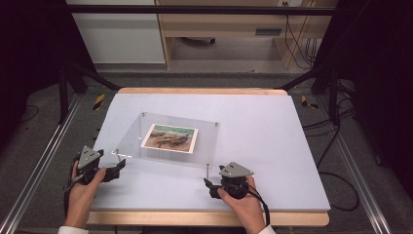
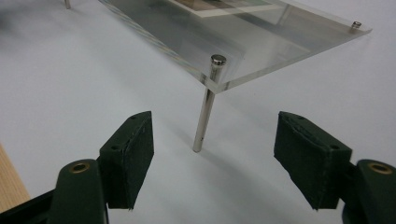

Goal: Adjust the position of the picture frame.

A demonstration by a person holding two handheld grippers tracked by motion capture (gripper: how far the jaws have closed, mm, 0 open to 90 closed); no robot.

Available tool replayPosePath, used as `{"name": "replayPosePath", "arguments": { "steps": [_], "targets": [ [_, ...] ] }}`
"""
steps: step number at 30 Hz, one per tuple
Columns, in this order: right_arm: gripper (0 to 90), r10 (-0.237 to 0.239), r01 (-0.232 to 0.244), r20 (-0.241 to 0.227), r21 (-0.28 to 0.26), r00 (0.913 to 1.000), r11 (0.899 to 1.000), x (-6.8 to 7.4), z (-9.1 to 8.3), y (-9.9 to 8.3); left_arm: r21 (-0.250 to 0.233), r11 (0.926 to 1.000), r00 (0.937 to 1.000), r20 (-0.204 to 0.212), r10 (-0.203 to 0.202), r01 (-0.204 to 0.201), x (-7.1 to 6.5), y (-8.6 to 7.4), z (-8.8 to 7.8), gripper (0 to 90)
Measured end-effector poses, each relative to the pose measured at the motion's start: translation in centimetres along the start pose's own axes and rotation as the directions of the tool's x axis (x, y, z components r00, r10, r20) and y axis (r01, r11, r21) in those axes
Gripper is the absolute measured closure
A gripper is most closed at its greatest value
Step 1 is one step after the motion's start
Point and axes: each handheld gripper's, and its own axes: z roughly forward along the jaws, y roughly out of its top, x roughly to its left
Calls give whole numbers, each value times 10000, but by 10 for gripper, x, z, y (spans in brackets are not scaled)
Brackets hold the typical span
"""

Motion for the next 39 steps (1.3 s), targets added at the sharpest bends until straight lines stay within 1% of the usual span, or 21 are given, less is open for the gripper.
{"name": "replayPosePath", "arguments": {
  "steps": [4,7,9,10,11,12,13,14,15,18,19,20,22,25,29,31,32,34,36,38,39],
  "targets": [
    [217,-36,36,23,-13,10000,10000,1,4,1,187,9998,9997,232,82,-87,-3,0,3,60],
    [225,17,-17,-50,79,10000,10000,4,9,3,311,9995,9993,364,71,-83,-4,0,4,60],
    [308,-50,50,2,139,10000,9999,5,14,5,335,9994,9990,433,69,-83,-5,1,4,61],
    [353,24,-23,-62,190,10000,9998,4,17,5,359,9993,9991,405,115,-130,-5,1,4,62],
    [379,139,-136,-157,212,9998,9997,3,20,6,401,9991,9990,437,77,-94,-6,1,4,63],
    [379,139,-136,-157,212,9998,9997,3,20,6,401,9991,9990,437,77,-94,-6,1,4,65],
    [411,213,-207,-310,174,9993,9996,2,22,7,438,9990,9989,475,36,-57,-6,1,4,65],
    [458,196,-191,-333,172,9993,9997,1,26,8,443,9990,9989,474,31,-52,-6,1,4,70],
    [530,269,-262,-376,202,9989,9995,1,30,9,433,9991,9987,514,14,-36,-6,1,4,72],
    [630,231,-220,-471,247,9986,9995,-1,35,10,373,9993,9986,532,-75,55,-6,2,4,73],
    [630,231,-220,-471,247,9986,9995,-1,35,10,373,9993,9986,532,-75,55,-6,2,4,74],
    [710,272,-257,-487,320,9984,9992,-3,37,9,377,9992,9984,553,-134,113,-6,2,4,73],
    [769,321,-307,-584,244,9978,9992,-5,38,9,423,9990,9982,587,-145,121,-6,1,5,74],
    [819,563,-561,-828,45,9950,9984,-8,38,10,444,9988,9978,618,-243,216,-5,1,6,74],
    [841,635,-655,-998,-168,9930,9977,-9,39,10,433,9986,9969,713,-334,304,-4,1,6,95],
    [846,892,-938,-1177,-336,9890,9950,-12,37,11,417,9982,9955,824,-474,441,-3,1,8,99],
    [847,1061,-1126,-1321,-426,9855,9927,-13,36,12,437,9982,9952,864,-455,418,-4,1,9,120],
    [847,1151,-1220,-1363,-432,9840,9916,-14,36,13,465,9982,9951,897,-425,385,-4,1,9,162],
    [846,1359,-1452,-1505,-528,9792,9880,-16,35,14,379,9987,9961,791,-379,350,-4,2,12,253],
    [847,1513,-1622,-1644,-549,9747,9852,-17,34,16,299,9982,9963,674,-529,510,-2,2,14,333],
    [847,1538,-1651,-1681,-553,9737,9847,-17,33,16,174,9974,9954,658,-703,693,0,2,15,368]
  ]
}}
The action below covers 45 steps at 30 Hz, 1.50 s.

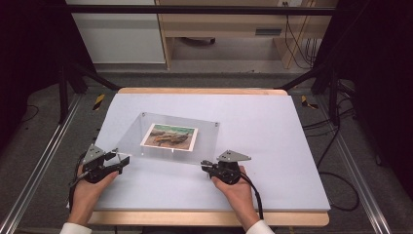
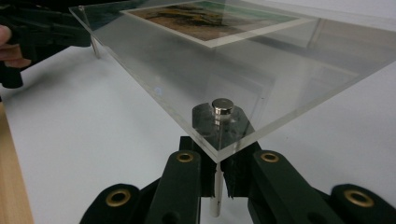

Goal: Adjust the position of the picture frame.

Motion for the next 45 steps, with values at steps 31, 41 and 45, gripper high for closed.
{"name": "replayPosePath", "arguments": {
  "steps": [31,41,45],
  "targets": [
    [846,164,-118,866,-536,9961,9985,2,0,7,-760,9956,9979,381,-517,545,8,14,14,797],
    [840,-12,72,1171,-510,9931,9987,3,-4,11,-742,9942,9958,551,-737,777,7,17,10,837],
    [837,25,37,1258,-494,9921,9988,4,-5,12,-734,9932,9944,616,-858,902,6,19,8,828]
  ]
}}
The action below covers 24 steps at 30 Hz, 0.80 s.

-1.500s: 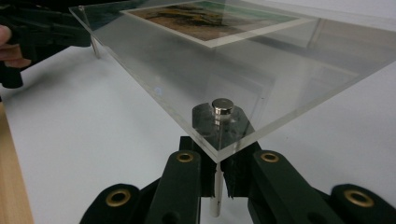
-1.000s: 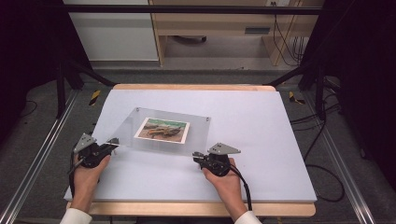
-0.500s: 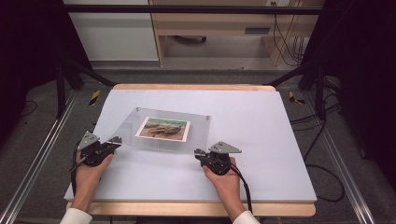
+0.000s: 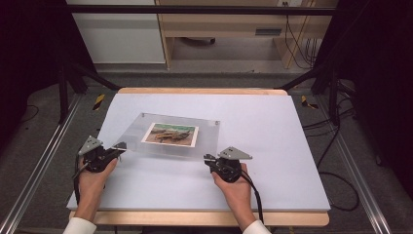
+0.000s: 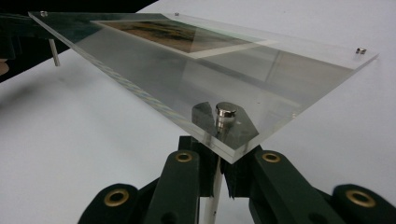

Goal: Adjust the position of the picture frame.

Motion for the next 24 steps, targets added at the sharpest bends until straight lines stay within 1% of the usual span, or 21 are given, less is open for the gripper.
{"name": "replayPosePath", "arguments": {
  "steps": [2,5,6,8,10,11,17,21,23,24],
  "targets": [
    [837,-88,88,90,-25,9999,10000,0,-1,1,-9,10000,10000,51,-62,62,0,1,-2,835],
    [838,-38,39,82,-121,10000,9999,-1,-3,3,-43,10000,10000,64,-12,12,-4,4,-5,839],
    [836,-40,43,125,-253,9999,9997,-2,-5,5,-184,9998,9999,106,-19,21,-7,6,-8,841],
    [834,-20,26,147,-403,9999,9992,-3,-9,9,-318,9995,9999,125,32,-28,-10,9,-11,841],
    [831,-86,94,144,-549,9999,9984,-4,-12,12,-321,9994,9999,84,91,-88,-12,10,-13,841],
    [829,-140,149,152,-600,9998,9981,-4,-14,14,-351,9993,9999,61,145,-143,-16,12,-16,841],
    [823,-266,282,218,-766,9994,9967,-6,-22,21,-388,9992,9999,90,84,-80,-23,15,-24,842],
    [822,-277,295,228,-809,9994,9963,-7,-25,22,-418,9991,9999,114,59,-54,-26,17,-26,842],
    [822,-317,338,267,-819,9991,9961,-7,-26,23,-466,9989,9999,98,79,-74,-29,18,-27,841],
    [822,-355,380,304,-877,9989,9954,-8,-28,24,-563,9984,9999,95,90,-85,-31,20,-28,842]
  ]
}}
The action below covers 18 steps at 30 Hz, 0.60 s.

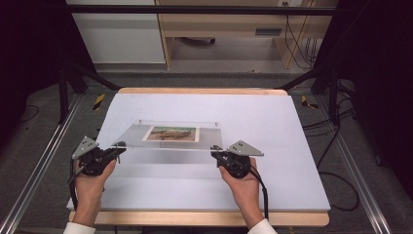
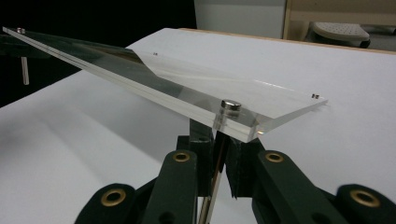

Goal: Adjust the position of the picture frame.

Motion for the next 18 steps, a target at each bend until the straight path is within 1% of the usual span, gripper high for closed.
{"name": "replayPosePath", "arguments": {
  "steps": [6,7,10,11,13,15,16,17,18],
  "targets": [
    [822,-18,20,92,-143,10000,9999,-2,-5,4,-171,9999,10000,-13,-2,2,-7,3,0,841],
    [821,-118,121,169,-163,9998,9998,-4,-8,5,-231,9997,10000,10,30,-29,-10,4,0,841],
    [820,-196,201,268,-179,9994,9996,-8,-12,6,-288,9996,10000,43,39,-38,-18,6,2,842],
    [820,-91,96,270,-192,9996,9998,-10,-15,7,-309,9995,10000,60,49,-47,-20,7,2,841],
    [821,-133,140,296,-234,9995,9996,-13,-19,8,-374,9993,9999,104,52,-48,-26,8,4,841],
    [821,-80,91,379,-300,9993,9995,-16,-24,9,-408,9991,9999,127,66,-60,-31,10,7,841],
    [821,-80,91,379,-300,9993,9995,-16,-24,9,-408,9991,9999,127,66,-60,-31,10,7,841],
    [821,-83,97,442,-310,9990,9995,-21,-29,9,-436,9990,9998,171,83,-75,-36,11,10,841],
    [821,-64,80,482,-332,9988,9994,-23,-30,9,-450,9989,9998,192,99,-90,-40,12,11,841]
  ]
}}
